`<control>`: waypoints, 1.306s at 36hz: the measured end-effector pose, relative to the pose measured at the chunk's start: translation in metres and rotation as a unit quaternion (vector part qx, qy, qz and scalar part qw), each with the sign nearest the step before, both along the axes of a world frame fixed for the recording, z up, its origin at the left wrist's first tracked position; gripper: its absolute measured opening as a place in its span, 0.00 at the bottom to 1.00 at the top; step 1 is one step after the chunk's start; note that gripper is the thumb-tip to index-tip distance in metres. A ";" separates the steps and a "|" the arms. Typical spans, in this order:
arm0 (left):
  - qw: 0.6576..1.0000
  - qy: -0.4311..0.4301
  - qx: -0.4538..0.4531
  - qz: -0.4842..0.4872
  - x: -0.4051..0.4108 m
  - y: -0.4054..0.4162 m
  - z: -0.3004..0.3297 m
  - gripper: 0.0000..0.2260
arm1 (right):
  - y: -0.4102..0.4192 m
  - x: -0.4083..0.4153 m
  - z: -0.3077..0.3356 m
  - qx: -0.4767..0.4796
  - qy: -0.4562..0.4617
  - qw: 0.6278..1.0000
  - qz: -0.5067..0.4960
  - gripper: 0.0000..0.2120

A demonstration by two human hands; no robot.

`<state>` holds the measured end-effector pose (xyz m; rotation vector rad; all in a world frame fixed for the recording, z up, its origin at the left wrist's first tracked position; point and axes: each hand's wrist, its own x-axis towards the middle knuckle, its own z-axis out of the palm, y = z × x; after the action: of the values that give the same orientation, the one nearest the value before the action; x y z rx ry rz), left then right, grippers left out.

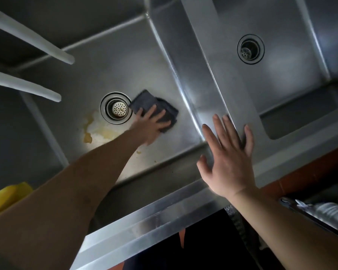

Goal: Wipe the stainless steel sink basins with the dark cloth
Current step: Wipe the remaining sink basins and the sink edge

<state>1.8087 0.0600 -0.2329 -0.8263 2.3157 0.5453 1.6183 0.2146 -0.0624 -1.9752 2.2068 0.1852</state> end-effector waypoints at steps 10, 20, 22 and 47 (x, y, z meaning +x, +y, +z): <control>0.963 -0.077 0.081 -0.245 0.067 0.053 0.031 0.20 | 0.001 0.001 0.002 0.044 0.021 0.999 0.005 0.29; 0.898 0.091 0.188 0.387 0.083 0.054 0.140 0.20 | 0.006 0.005 0.003 0.035 0.044 0.997 0.043 0.22; 0.833 0.189 0.134 0.503 0.092 0.071 0.168 0.20 | 0.000 0.008 0.007 0.119 0.093 0.988 0.040 0.23; 0.396 -0.099 -0.264 0.874 0.113 0.219 0.169 0.28 | -0.107 0.103 -0.139 0.257 0.049 0.721 0.642 0.32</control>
<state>1.9214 0.2791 -0.0637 -3.2215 0.3186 0.2838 1.7216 0.1074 -0.2009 -2.6556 0.2772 0.9250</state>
